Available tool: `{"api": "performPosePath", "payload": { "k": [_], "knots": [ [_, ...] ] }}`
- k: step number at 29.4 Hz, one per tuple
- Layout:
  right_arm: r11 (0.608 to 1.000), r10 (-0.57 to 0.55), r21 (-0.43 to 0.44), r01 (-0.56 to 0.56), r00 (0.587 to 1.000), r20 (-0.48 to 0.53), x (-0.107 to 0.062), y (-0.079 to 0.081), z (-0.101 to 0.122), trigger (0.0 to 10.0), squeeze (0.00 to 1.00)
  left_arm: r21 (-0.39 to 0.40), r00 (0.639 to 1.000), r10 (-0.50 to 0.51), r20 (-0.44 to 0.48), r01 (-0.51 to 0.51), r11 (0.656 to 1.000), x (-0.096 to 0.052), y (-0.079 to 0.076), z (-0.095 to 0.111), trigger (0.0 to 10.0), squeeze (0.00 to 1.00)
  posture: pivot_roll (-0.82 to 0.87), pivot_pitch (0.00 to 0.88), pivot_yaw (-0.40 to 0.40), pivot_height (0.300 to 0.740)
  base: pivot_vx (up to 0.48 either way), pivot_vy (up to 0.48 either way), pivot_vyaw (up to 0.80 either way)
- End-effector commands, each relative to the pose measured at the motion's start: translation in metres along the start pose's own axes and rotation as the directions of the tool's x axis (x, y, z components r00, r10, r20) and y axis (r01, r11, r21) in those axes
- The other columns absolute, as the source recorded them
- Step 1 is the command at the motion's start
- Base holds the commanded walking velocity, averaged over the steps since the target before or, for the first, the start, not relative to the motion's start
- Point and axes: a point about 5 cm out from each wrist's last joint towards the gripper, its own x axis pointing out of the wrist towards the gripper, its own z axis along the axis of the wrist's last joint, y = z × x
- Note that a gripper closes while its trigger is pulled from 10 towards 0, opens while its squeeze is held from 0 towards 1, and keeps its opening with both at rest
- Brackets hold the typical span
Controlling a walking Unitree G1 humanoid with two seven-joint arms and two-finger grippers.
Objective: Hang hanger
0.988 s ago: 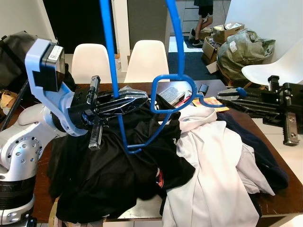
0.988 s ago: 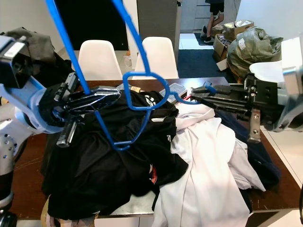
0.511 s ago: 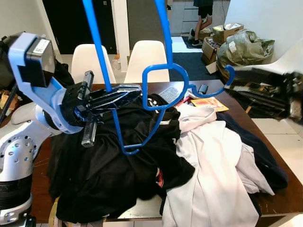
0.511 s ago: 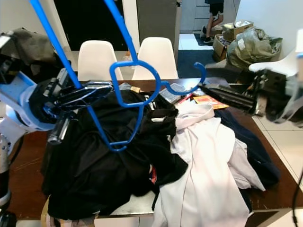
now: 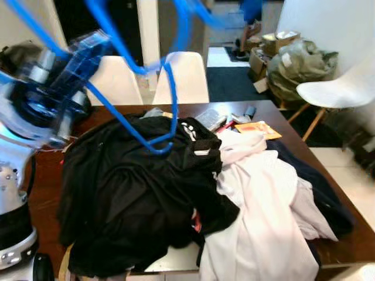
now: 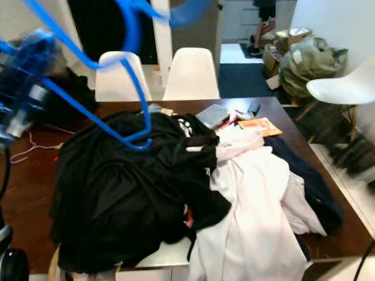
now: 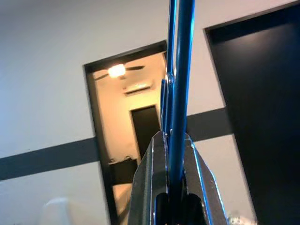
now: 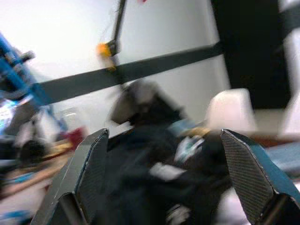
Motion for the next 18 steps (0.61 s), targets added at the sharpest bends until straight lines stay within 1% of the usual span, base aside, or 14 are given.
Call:
{"api": "performPosePath", "payload": {
  "k": [1, 2, 3, 4, 5, 6, 7, 9, 10, 12, 13, 14, 15, 18],
  "knots": [
    [0.987, 0.161, 0.010, -0.161, 0.987, -0.025, 0.027, 0.026, -0.008, 10.0, 1.00, -0.028, 0.999, -0.014, 0.050, 0.015, 0.999, 0.001, 0.000, 0.002, 0.0, 0.00, -0.10, 0.000, 0.046, 0.736, 0.000, 0.000, 0.00],
    [0.978, 0.208, 0.036, -0.207, 0.978, -0.014, 0.040, 0.037, -0.016, 10.0, 0.00, -0.053, 0.998, -0.013, 0.059, 0.016, 0.998, 0.002, 0.000, -0.001, 0.0, 0.00, -0.09, 0.000, 0.050, 0.736, 0.000, 0.000, 0.00],
    [0.970, 0.237, 0.052, -0.236, 0.972, -0.002, 0.049, 0.044, -0.020, 10.0, 0.00, -0.071, 0.998, -0.012, 0.064, 0.017, 0.997, 0.003, 0.001, -0.003, 0.0, 0.00, -0.09, 0.000, 0.050, 0.736, 0.000, 0.000, 0.00],
    [0.966, 0.253, 0.048, -0.254, 0.967, 0.026, 0.059, 0.049, -0.021, 10.0, 0.00, -0.099, 0.997, -0.006, 0.073, 0.013, 0.995, 0.004, 0.001, -0.007, 0.0, 0.00, -0.09, 0.000, 0.053, 0.736, 0.000, 0.000, 0.00],
    [0.966, 0.253, 0.048, -0.254, 0.967, 0.026, 0.059, 0.049, -0.021, 10.0, 0.00, -0.099, 0.997, -0.006, 0.073, 0.013, 0.995, 0.004, 0.001, -0.007, 0.0, 0.00, -0.09, 0.000, 0.053, 0.736, 0.000, 0.000, 0.00],
    [0.964, 0.259, 0.041, -0.261, 0.965, 0.046, 0.065, 0.052, -0.020, 10.0, 0.00, -0.117, 0.997, -0.001, 0.078, 0.011, 0.993, 0.004, 0.002, -0.011, 0.0, 0.00, -0.09, 0.000, 0.053, 0.736, 0.000, 0.000, 0.00],
    [0.962, 0.270, 0.012, -0.274, 0.954, 0.127, 0.080, 0.057, -0.011, 10.0, 0.00, -0.176, 0.995, 0.026, 0.101, -0.008, 0.984, 0.004, 0.004, -0.024, 0.0, 0.00, -0.08, 0.000, 0.053, 0.736, 0.000, 0.000, 0.00],
    [0.967, 0.248, -0.009, -0.253, 0.941, 0.231, 0.089, 0.057, 0.006, 10.0, 0.00, -0.229, 0.990, 0.063, 0.125, -0.033, 0.973, 0.001, 0.006, -0.034, 0.0, 0.00, -0.08, 0.000, 0.056, 0.736, 0.000, 0.000, 0.00],
    [0.967, 0.248, -0.009, -0.253, 0.941, 0.231, 0.089, 0.057, 0.006, 10.0, 0.00, -0.229, 0.990, 0.063, 0.125, -0.033, 0.973, 0.001, 0.006, -0.034, 0.0, 0.00, -0.08, 0.000, 0.056, 0.736, 0.000, 0.000, 0.00],
    [0.969, 0.242, -0.018, -0.248, 0.923, 0.300, 0.090, 0.058, 0.018, 10.0, 0.00, -0.263, 0.986, 0.086, 0.145, -0.045, 0.964, -0.001, 0.007, -0.039, 0.0, 0.00, -0.09, 0.000, 0.057, 0.736, 0.000, 0.000, 0.00],
    [0.968, 0.243, -0.025, -0.249, 0.914, 0.324, 0.090, 0.058, 0.023, 10.0, 0.00, -0.278, 0.984, 0.095, 0.151, -0.050, 0.959, -0.002, 0.007, -0.041, 0.0, 0.00, -0.09, 0.000, 0.059, 0.736, 0.000, 0.000, 0.00],
    [0.968, 0.243, -0.025, -0.249, 0.914, 0.324, 0.090, 0.058, 0.023, 10.0, 0.00, -0.278, 0.984, 0.095, 0.151, -0.050, 0.959, -0.002, 0.007, -0.041, 0.0, 0.00, -0.09, 0.000, 0.059, 0.736, 0.000, 0.000, 0.00],
    [0.970, 0.239, -0.037, -0.242, 0.903, 0.356, 0.091, 0.060, 0.031, 10.0, 0.00, -0.305, 0.981, 0.113, 0.159, -0.060, 0.950, -0.005, 0.008, -0.046, 0.0, 0.00, -0.09, 0.000, 0.060, 0.736, 0.000, 0.000, 0.00],
    [0.970, 0.237, -0.045, -0.237, 0.902, 0.362, 0.093, 0.062, 0.034, 10.0, 0.00, -0.326, 0.977, 0.130, 0.168, -0.069, 0.943, -0.007, 0.008, -0.049, 0.0, 0.00, -0.09, 0.002, 0.060, 0.736, 0.000, 0.000, 0.00]
  ]
}}
